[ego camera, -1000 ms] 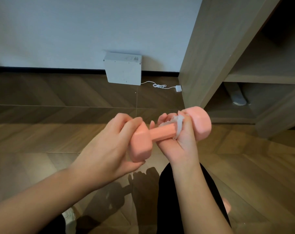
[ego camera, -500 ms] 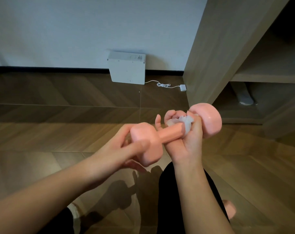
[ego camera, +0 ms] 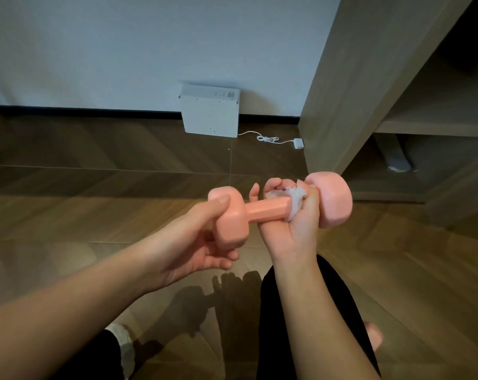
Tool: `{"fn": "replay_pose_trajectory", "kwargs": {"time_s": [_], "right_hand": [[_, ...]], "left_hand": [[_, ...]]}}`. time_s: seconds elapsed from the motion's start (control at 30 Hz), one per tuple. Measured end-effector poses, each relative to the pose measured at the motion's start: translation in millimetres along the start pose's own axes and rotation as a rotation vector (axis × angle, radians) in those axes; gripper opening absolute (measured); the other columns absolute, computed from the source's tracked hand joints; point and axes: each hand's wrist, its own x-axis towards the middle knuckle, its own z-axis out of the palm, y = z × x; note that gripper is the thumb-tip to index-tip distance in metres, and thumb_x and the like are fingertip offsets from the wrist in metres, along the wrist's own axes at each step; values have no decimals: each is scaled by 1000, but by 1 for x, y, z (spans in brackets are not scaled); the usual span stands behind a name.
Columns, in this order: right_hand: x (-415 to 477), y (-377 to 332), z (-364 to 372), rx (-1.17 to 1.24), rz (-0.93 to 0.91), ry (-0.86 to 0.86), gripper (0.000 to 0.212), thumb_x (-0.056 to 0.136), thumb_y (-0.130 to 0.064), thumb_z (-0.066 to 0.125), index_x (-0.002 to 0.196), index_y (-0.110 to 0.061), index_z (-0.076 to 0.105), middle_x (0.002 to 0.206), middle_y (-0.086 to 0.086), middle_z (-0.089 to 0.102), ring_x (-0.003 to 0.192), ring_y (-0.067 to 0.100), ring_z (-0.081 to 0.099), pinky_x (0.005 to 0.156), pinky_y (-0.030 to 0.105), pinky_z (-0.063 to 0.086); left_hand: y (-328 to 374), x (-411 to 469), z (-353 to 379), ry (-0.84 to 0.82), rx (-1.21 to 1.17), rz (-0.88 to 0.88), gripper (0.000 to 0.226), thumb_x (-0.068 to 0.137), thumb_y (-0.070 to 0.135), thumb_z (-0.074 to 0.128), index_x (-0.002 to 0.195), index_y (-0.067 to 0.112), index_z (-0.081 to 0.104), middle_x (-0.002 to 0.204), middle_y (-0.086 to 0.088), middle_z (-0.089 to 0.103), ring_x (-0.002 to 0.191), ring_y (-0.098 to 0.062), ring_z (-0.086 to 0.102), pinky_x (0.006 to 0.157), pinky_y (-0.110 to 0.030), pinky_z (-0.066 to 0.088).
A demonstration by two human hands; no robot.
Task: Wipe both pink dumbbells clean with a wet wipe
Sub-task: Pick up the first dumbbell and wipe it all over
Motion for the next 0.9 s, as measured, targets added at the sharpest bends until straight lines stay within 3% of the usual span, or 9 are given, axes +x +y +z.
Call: {"fn": "replay_pose_trajectory", "kwargs": {"time_s": [0.2,0.27,0.37,0.43,0.5,0.6,0.73,0.83,0.9], "right_hand": [[-4,-2,-2,16,17,-18,31,67,-21,66,93,-16,50,84,2,54,74,16,60,90,42,47],[-4,-1,-1,-9,-1,4,27,68,-20,65,89,-16,50,79,0,54,67,14,61,88,41,48],[-4,1,-4,-43,-23,35,10,82,-20,59,88,-16,51,77,0,54,66,13,60,87,40,48],[-4,2,-6,-40,-24,32,10,86,-22,58,91,-16,51,78,0,55,69,14,59,86,40,48],[-5,3,-5,-40,-19,17,15,79,-20,62,90,-16,52,76,0,55,72,15,59,86,40,48],[-5,4,-2,-99,8,13,9,81,-21,59,85,-15,53,73,-2,58,79,17,61,86,42,49],[-3,7,-2,-77,62,-2,15,89,-16,58,103,-15,52,75,3,64,74,22,68,65,39,58],[-4,10,-3,-126,72,-54,58,83,-13,66,137,-20,43,92,8,68,98,27,67,92,46,53],[-7,13,-3,-224,70,-128,42,82,-14,69,121,-17,54,97,10,69,106,29,64,104,53,44]], "left_hand": [[-4,-8,-11,38,1111,746,84,69,34,81,135,41,29,125,16,46,109,-14,57,80,-28,54],[-5,-8,-12,41,965,579,87,70,42,79,138,43,25,123,13,48,102,-14,62,77,-31,57],[-1,-7,-5,26,283,79,74,75,61,70,136,36,35,121,-14,60,87,-33,71,71,-39,61],[3,-8,-6,34,95,-45,68,73,55,69,130,28,44,117,-26,63,87,-40,71,69,-40,61],[1,-9,-7,40,139,19,66,72,47,72,129,27,46,116,-23,64,87,-40,71,72,-42,61],[-4,-11,-4,110,594,393,65,75,35,81,126,39,41,122,6,55,92,-19,68,70,-34,60],[-9,-11,-4,163,1053,795,77,69,37,82,129,45,34,129,13,42,112,-11,53,80,-22,53],[-8,-10,-5,165,1067,839,78,68,39,82,129,48,34,130,13,41,116,-11,50,83,-19,52],[-7,-9,-6,180,1023,820,79,67,40,82,129,49,34,130,12,42,114,-12,53,83,-23,53]]}}
